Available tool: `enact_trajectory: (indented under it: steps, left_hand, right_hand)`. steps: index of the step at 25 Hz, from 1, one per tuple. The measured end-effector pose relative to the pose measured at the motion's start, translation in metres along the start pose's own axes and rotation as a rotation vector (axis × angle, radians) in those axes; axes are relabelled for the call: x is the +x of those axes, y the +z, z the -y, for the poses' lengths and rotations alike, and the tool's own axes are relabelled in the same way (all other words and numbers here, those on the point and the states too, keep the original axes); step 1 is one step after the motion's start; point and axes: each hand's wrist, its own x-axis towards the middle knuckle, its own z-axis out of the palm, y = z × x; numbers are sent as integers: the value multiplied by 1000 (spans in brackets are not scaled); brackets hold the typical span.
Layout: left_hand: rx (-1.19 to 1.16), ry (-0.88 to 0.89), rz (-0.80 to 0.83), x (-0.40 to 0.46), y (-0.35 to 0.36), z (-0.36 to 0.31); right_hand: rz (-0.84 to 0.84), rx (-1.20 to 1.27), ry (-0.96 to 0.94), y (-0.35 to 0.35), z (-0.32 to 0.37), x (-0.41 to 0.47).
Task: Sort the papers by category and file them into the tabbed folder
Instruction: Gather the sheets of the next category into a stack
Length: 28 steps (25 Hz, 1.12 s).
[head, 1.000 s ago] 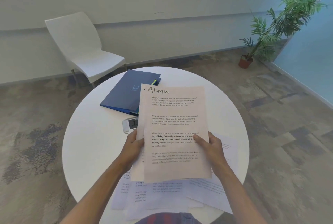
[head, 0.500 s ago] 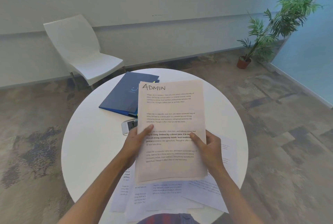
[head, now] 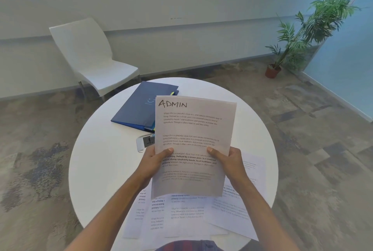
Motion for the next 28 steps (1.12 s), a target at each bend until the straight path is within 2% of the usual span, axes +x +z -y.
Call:
enact_trajectory:
  steps: [7, 13, 16, 22, 28]
  left_hand:
    - [55, 107, -69, 5, 3, -1]
    - [91, 129, -122, 8, 9, -2]
    - [81, 162, -104, 8, 9, -4]
    - [82, 74, -54, 4, 9, 14]
    - [58, 80, -53, 4, 8, 15]
  right_hand:
    - [-76, -53, -76, 7, -3, -3]
    - [-120, -50, -88, 8, 1, -5]
    - [-128, -62, -106, 7, 2, -5]
    - [-100, -70, -75, 7, -7, -3]
    - [-75, -58, -93, 5, -10, -5]
